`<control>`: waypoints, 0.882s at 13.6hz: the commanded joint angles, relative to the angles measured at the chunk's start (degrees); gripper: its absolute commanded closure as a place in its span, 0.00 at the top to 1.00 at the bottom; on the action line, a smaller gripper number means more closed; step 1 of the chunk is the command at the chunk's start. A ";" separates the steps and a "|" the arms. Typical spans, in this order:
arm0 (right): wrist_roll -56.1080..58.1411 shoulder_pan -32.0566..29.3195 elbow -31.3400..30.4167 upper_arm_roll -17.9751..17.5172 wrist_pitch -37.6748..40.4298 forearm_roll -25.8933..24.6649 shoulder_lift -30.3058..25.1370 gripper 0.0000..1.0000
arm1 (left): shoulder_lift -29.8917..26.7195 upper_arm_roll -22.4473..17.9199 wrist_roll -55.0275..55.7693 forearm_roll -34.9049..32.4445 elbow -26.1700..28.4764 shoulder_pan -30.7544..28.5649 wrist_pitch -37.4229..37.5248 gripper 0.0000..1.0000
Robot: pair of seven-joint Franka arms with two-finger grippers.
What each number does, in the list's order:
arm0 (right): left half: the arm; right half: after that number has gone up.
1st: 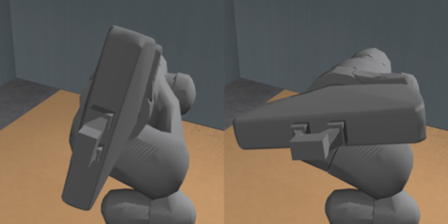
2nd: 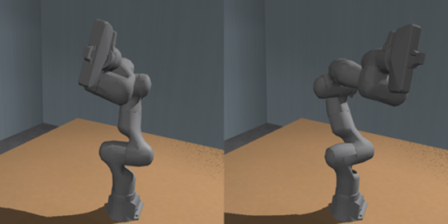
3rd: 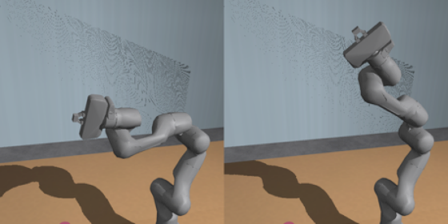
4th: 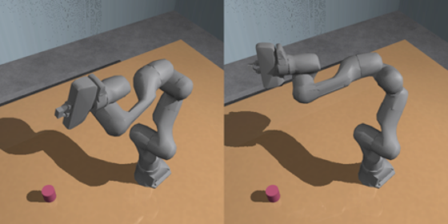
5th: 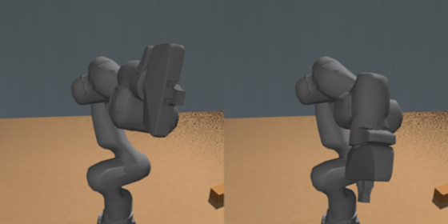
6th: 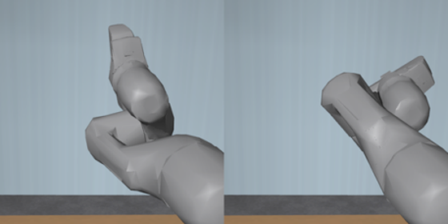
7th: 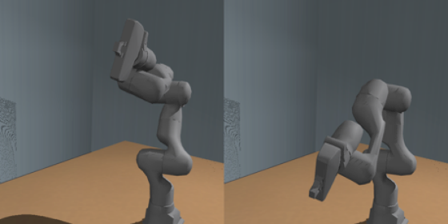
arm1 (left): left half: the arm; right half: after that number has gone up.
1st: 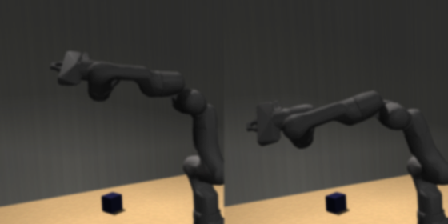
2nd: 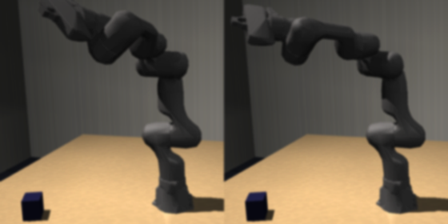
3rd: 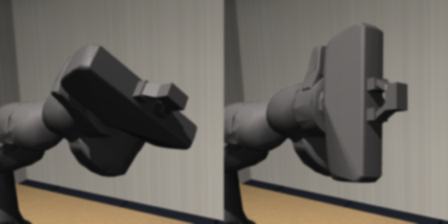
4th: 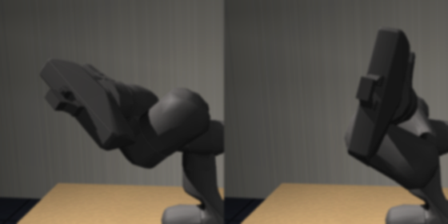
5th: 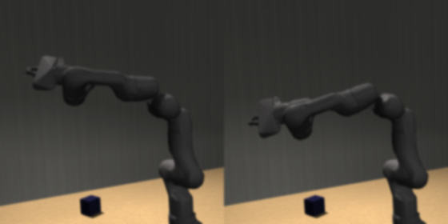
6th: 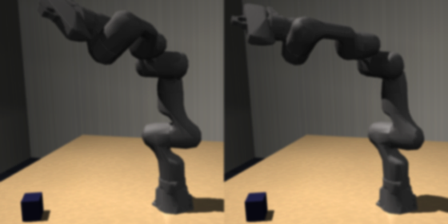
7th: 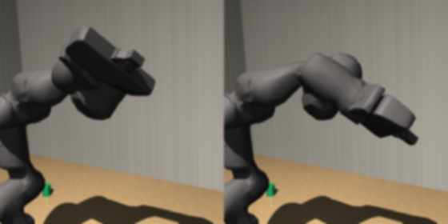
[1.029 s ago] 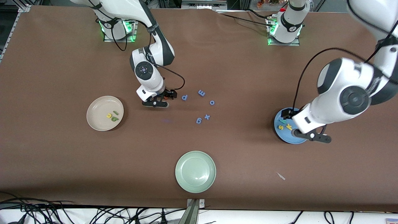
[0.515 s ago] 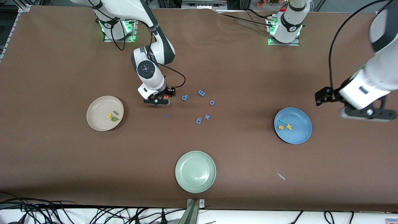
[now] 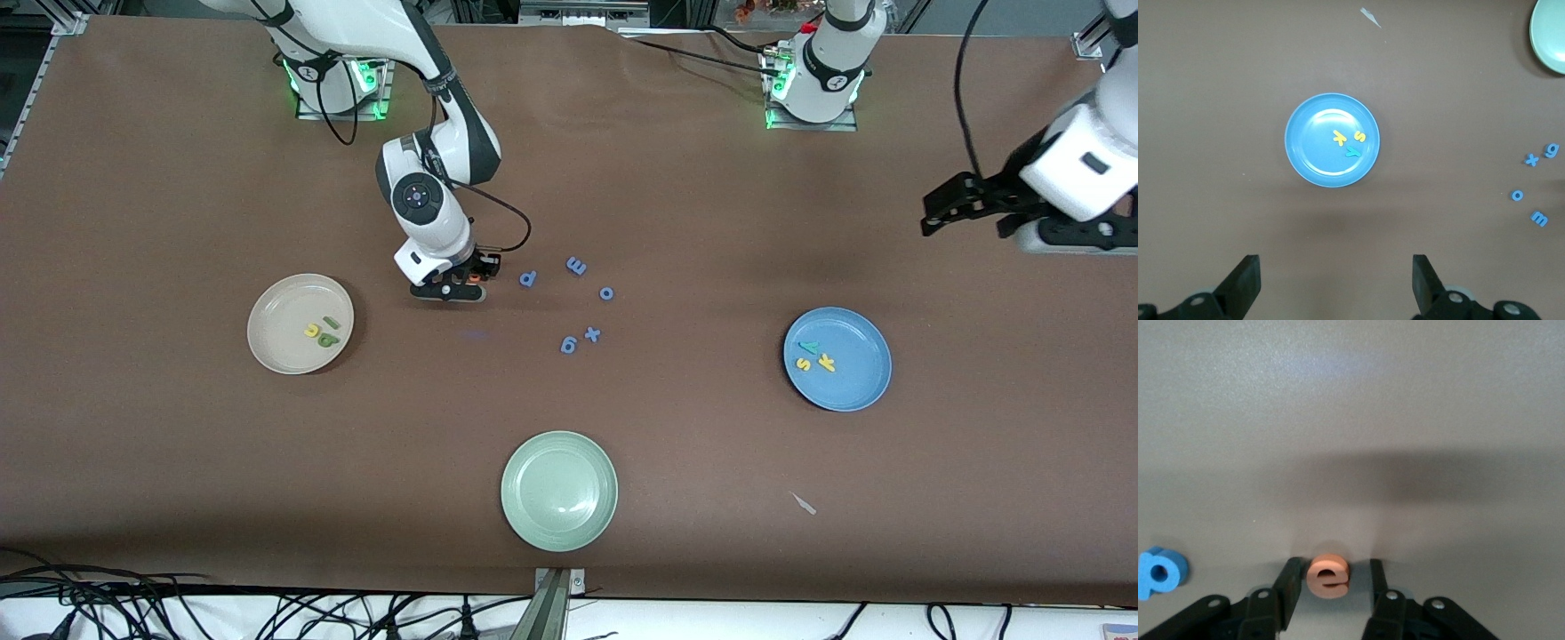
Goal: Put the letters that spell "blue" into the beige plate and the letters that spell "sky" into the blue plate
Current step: 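Grasp the orange e with the right gripper while the left arm withdraws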
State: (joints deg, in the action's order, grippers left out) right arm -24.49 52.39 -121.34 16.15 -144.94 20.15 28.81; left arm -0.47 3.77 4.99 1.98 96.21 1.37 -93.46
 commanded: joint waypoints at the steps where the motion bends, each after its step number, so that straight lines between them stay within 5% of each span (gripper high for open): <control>1: 0.33 0.00 -0.65 -0.25 -2.18 0.68 0.46 0.42 | -2.88 -0.34 -0.59 -1.19 4.17 0.39 -1.99 1.00; 9: -0.12 0.09 -0.65 -1.48 -3.42 0.68 1.25 0.24 | -1.64 0.80 -0.68 -2.51 2.14 1.17 -0.40 1.00; 12: 0.41 -0.35 2.93 -1.13 1.82 0.85 0.55 0.15 | -1.64 0.80 -0.68 -2.51 2.06 1.09 -0.40 1.00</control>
State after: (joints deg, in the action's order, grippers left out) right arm -24.50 52.37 -121.00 15.77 -145.40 20.12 28.74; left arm -1.34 4.57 4.96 1.17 98.48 2.24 -94.52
